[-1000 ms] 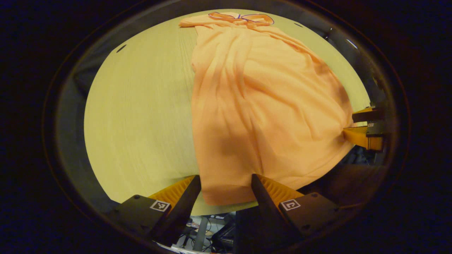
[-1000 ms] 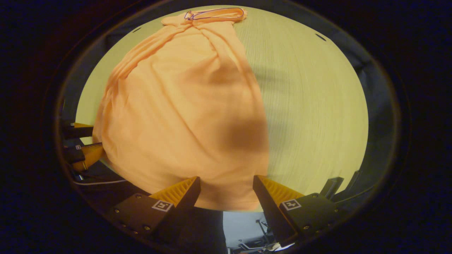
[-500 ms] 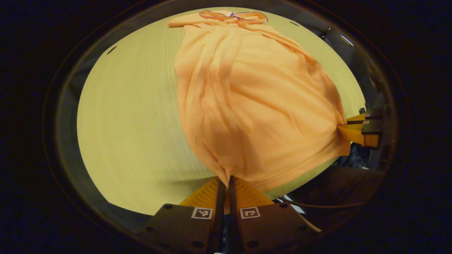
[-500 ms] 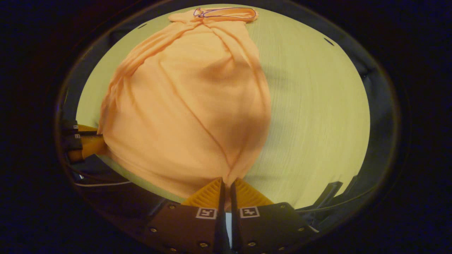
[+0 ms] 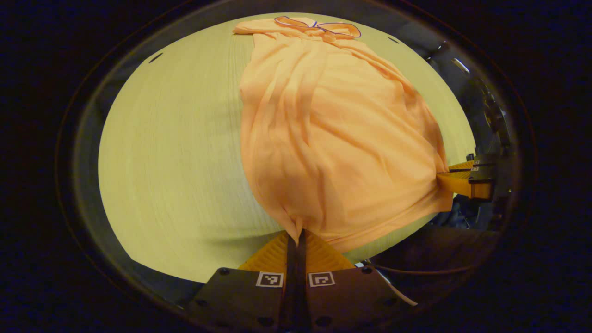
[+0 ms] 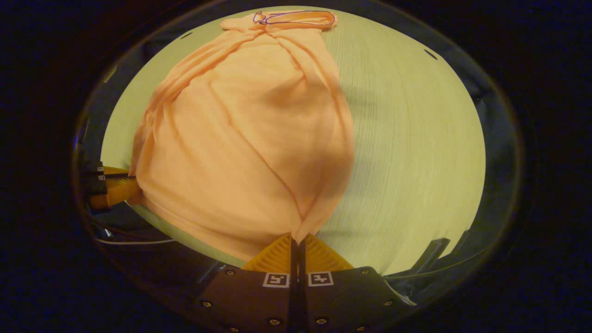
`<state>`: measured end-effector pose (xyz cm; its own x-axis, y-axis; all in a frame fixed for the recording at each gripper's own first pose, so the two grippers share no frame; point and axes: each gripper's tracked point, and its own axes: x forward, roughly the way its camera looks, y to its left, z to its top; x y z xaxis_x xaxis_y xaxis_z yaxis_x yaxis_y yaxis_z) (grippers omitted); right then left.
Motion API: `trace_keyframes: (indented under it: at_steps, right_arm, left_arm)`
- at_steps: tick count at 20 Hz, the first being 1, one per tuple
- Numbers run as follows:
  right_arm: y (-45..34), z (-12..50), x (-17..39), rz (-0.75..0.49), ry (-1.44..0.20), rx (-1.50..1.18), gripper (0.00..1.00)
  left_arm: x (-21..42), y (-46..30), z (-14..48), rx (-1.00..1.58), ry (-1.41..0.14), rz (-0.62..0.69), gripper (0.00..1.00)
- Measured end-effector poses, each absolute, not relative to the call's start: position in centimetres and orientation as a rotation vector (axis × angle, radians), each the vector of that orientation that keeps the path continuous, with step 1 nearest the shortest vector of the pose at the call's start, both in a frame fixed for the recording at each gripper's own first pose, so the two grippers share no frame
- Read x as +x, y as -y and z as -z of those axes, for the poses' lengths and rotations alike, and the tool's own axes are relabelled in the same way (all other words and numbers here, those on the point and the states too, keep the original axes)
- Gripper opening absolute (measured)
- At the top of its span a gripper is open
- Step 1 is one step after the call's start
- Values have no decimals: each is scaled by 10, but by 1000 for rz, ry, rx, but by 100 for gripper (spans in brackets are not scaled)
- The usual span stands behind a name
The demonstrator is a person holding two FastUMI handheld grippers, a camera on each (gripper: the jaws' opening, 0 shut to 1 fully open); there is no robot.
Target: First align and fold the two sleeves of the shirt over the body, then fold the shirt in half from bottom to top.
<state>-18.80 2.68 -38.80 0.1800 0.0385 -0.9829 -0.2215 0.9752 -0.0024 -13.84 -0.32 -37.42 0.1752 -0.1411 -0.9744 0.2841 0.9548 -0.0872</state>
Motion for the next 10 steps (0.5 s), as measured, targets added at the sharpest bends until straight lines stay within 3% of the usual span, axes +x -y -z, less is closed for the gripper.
trace_keyframes:
  at_steps: [3, 10]
  right_arm:
    - [-25, 382, -184, -165, -1363, -112, 0]
    - [-27, 351, -166, -158, -1302, -49, 0]
  left_arm:
    - [-149, 3, 360, 112, -1328, 279, 6]
    - [-111, -9, 323, 34, -1296, 257, 6]
